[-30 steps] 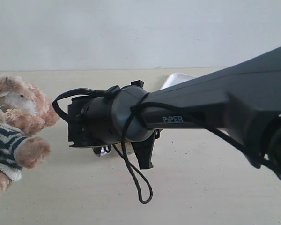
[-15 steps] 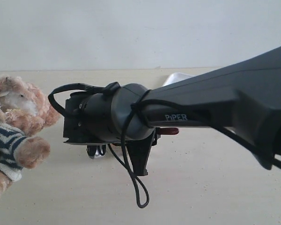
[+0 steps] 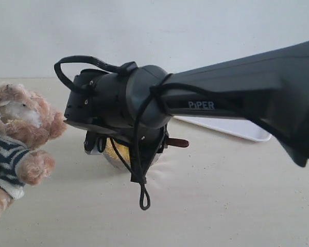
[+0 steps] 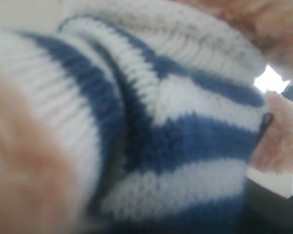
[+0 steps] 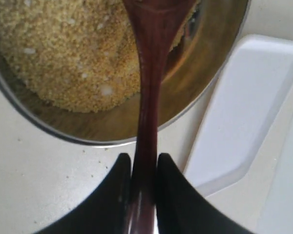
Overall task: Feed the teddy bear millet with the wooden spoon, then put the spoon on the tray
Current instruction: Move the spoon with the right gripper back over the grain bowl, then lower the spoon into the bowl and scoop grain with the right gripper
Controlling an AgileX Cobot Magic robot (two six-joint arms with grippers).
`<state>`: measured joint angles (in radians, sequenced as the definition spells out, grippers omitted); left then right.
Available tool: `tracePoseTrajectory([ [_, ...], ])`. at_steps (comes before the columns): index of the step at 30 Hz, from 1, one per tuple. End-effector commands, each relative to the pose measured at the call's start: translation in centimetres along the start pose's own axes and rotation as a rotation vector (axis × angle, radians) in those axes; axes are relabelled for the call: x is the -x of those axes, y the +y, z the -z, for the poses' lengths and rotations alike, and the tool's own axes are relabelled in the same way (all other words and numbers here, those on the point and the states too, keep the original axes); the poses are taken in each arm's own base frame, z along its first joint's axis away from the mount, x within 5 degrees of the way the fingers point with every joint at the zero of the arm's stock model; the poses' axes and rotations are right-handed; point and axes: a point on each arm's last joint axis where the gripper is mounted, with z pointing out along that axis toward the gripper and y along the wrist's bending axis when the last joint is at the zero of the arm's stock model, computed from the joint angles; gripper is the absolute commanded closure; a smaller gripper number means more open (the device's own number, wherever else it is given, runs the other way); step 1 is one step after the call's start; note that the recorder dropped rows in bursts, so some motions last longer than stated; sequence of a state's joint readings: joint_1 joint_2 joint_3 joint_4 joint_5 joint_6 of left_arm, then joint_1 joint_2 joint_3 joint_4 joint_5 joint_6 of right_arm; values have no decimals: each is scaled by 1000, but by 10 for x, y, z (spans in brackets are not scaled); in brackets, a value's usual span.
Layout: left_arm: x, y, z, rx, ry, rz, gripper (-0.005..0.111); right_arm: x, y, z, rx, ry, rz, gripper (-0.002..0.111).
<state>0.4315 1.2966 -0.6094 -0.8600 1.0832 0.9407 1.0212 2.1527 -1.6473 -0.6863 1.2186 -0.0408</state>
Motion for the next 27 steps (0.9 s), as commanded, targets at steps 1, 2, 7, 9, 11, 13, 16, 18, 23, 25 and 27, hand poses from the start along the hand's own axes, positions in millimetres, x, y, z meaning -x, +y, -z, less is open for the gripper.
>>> tracePoseTrajectory([
  [1,1,-4,3,-13,-23,3,100,-4,-9,4,56,-16,-71,106],
  [2,1,-4,3,-13,-23,3,100,-4,-8,3,79,-15,-81,106],
  [7,1,-4,3,-13,-23,3,100,-9,-12,1,148,-13,-143,106],
  [9,1,-4,3,-13,-23,3,100,-12,-17,2,164,-18,-172,106],
  [11,1,-4,3,-13,-23,3,100,-16,-22,4,176,-22,-199,106],
  [13,1,-4,3,-13,-23,3,100,-20,-27,6,193,-30,-230,106],
  [16,1,-4,3,-13,-23,3,100,-25,-32,7,246,-35,-282,106],
  [18,1,-4,3,-13,-23,3,100,-26,-33,7,282,-38,-307,106],
  [23,1,-4,3,-13,-23,3,100,-29,-34,7,375,-43,-364,106],
  [25,1,-4,3,-13,-23,3,100,-30,-33,7,407,-45,-381,106],
  [27,1,-4,3,-13,-23,3,100,-29,-31,8,441,-49,-392,106],
])
